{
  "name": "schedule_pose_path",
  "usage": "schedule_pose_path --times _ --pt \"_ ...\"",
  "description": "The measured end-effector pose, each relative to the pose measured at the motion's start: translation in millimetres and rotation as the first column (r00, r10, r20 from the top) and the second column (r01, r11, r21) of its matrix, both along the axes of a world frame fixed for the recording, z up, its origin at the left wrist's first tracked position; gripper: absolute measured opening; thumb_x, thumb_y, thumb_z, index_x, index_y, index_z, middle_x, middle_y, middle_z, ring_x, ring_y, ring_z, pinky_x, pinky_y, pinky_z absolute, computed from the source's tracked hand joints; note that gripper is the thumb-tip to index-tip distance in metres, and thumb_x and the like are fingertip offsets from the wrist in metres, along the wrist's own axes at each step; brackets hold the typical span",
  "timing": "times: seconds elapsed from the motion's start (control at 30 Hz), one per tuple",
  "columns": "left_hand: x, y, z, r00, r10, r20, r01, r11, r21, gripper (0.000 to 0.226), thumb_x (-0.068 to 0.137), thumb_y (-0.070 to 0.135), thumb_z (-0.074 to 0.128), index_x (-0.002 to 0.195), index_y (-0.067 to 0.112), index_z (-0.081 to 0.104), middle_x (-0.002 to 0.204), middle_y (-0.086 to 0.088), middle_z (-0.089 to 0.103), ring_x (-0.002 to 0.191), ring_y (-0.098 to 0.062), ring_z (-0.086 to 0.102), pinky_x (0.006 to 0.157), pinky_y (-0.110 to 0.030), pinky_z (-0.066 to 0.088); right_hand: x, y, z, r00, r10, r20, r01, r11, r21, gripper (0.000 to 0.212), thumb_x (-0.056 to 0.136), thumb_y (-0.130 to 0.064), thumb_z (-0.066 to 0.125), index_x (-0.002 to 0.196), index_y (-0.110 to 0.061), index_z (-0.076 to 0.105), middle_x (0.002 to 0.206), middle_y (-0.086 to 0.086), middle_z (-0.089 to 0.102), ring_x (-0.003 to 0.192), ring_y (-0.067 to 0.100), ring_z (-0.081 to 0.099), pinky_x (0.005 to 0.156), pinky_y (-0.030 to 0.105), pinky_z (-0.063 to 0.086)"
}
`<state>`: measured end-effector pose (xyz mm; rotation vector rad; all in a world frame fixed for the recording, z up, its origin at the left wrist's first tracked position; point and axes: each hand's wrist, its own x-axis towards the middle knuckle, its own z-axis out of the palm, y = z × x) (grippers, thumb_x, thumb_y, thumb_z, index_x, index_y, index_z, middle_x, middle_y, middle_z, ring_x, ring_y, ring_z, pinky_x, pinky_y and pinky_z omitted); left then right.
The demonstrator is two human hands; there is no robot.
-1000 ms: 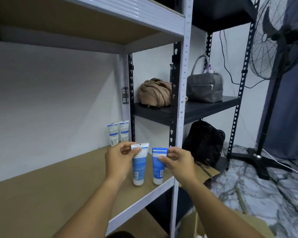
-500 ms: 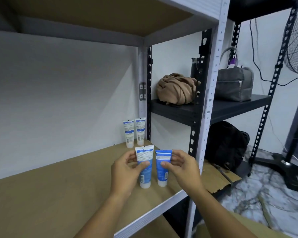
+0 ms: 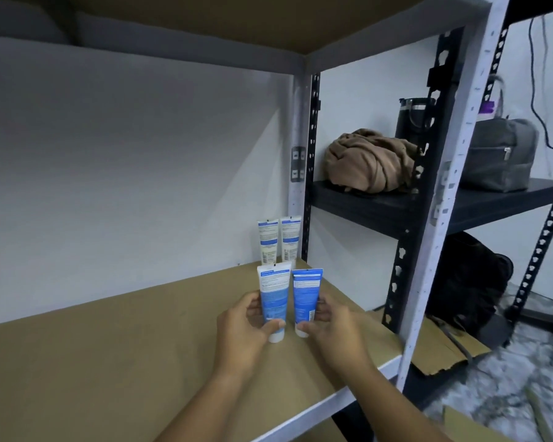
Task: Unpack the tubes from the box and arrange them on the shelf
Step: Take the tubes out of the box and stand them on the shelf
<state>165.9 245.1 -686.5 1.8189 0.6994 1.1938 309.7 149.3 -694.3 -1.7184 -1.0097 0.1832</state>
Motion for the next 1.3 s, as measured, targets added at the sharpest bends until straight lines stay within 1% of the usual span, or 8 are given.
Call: schedule_pose_path --times 0.23,0.53,0.7,0.83,0.93,1.03,1.17,1.3 --pt "-9 59 -1 0.994 0.1 0.036 -0.101 0.995 0.012 0.05 0.066 0.0 0.084 0.098 0.035 0.068 0.089 0.023 0.074 0.085 0.003 0.068 0.076 -0.007 0.049 -8 71 0 0.999 0.031 -0.023 -0.03 0.998 0.047 0.051 0.077 0.0 0.075 0.107 -0.036 0.055 0.089 -0.029 0.065 0.084 -0.019 0.062 0.071 0.004 0.049" --pt "-4 138 -7 0.987 0.146 0.064 -0.144 0.989 -0.037 0.047 0.07 -0.004 0.08 0.108 0.021 0.071 0.098 0.009 0.076 0.09 -0.006 0.072 0.083 -0.027 0.058 -1 165 -5 1.0 0.024 -0.018 -0.024 1.0 -0.013 0.037 0.085 -0.007 0.07 0.117 -0.02 0.054 0.103 -0.007 0.068 0.092 0.007 0.066 0.082 0.03 0.057" --pt "0 160 -4 0.989 0.15 0.018 -0.15 0.989 -0.016 0.046 0.074 -0.001 0.08 0.114 0.019 0.069 0.101 0.011 0.073 0.091 0.002 0.069 0.074 -0.006 0.051 4 200 -7 0.999 -0.01 0.037 0.012 0.998 -0.054 0.027 0.093 -0.011 0.062 0.117 -0.02 0.053 0.102 -0.005 0.065 0.094 0.011 0.064 0.071 0.014 0.05" --pt "3 170 0 0.987 0.162 0.003 -0.162 0.986 -0.031 0.046 0.075 0.001 0.08 0.115 0.02 0.068 0.102 0.01 0.072 0.091 0.003 0.068 0.073 -0.003 0.049 4 213 -8 0.994 -0.015 0.106 0.026 0.995 -0.099 0.032 0.093 -0.016 0.062 0.124 -0.017 0.052 0.11 0.005 0.065 0.102 0.02 0.063 0.089 0.034 0.053" --pt "4 173 2 0.987 0.159 0.004 -0.158 0.987 -0.033 0.047 0.074 -0.002 0.078 0.109 0.028 0.067 0.097 0.018 0.071 0.088 0.009 0.066 0.069 -0.002 0.047 3 212 -5 0.997 0.004 0.081 0.001 0.997 -0.073 0.035 0.09 -0.015 0.065 0.122 -0.012 0.052 0.101 0.008 0.065 0.088 0.021 0.061 0.078 0.03 0.049" --pt "4 172 0 0.985 0.174 -0.015 -0.175 0.984 -0.043 0.047 0.077 0.001 0.078 0.112 0.029 0.065 0.099 0.017 0.07 0.088 0.008 0.066 0.07 0.0 0.046 1 214 -5 0.993 -0.02 0.115 0.032 0.994 -0.108 0.032 0.093 -0.017 0.064 0.122 -0.013 0.053 0.111 0.007 0.066 0.098 0.019 0.063 0.087 0.032 0.052" --pt "3 162 -3 0.978 0.196 -0.076 -0.204 0.971 -0.126 0.047 0.074 0.004 0.083 0.117 0.014 0.066 0.108 0.0 0.072 0.095 -0.012 0.068 0.088 -0.023 0.055 -2 201 -6 0.991 -0.049 0.123 0.065 0.989 -0.13 0.018 0.096 -0.017 0.059 0.113 -0.021 0.056 0.112 0.002 0.067 0.095 0.01 0.063 0.079 0.02 0.052" --pt "-8 140 -7 0.94 0.294 -0.172 -0.318 0.938 -0.135 0.028 0.078 0.004 0.073 0.104 0.015 0.066 0.093 0.004 0.065 0.087 -0.014 0.06 0.084 -0.03 0.052 -5 163 -3 0.981 -0.026 0.194 0.055 0.987 -0.148 0.024 0.093 -0.011 0.06 0.116 -0.012 0.061 0.106 0.003 0.067 0.096 0.011 0.062 0.083 0.024 0.05"
